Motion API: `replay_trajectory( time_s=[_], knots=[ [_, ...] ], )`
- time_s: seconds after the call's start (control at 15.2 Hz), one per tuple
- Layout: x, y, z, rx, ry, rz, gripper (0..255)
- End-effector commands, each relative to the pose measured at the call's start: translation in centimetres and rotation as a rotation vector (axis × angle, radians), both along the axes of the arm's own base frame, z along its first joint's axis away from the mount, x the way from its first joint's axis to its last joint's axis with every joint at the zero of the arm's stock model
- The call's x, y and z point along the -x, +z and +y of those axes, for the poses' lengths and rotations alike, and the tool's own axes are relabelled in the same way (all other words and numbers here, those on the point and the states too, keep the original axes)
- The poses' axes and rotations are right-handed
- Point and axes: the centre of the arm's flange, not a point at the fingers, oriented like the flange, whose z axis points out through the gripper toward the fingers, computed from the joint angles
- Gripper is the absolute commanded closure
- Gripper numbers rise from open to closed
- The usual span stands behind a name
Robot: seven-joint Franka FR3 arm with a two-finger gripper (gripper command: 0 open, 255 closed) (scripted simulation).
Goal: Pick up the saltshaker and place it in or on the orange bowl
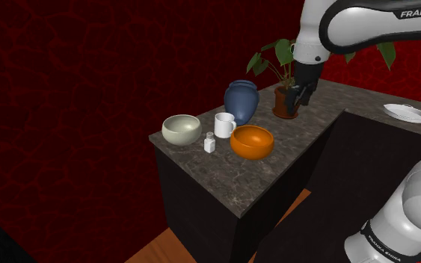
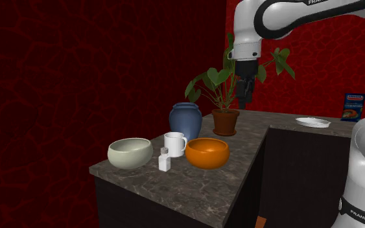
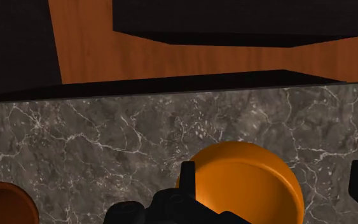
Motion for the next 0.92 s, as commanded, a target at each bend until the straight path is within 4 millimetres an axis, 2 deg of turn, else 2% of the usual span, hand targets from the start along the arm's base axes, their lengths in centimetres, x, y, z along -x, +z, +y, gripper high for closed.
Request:
replay_trajectory(
  time_s=[0.0,0.86],
  knots=[
    [-1.6,-1.4,1.2,-0.003,0.003,-0.009,0],
    [-13.4,-10.8,8.0,-0.017,0.026,-0.053,0]
  ],
)
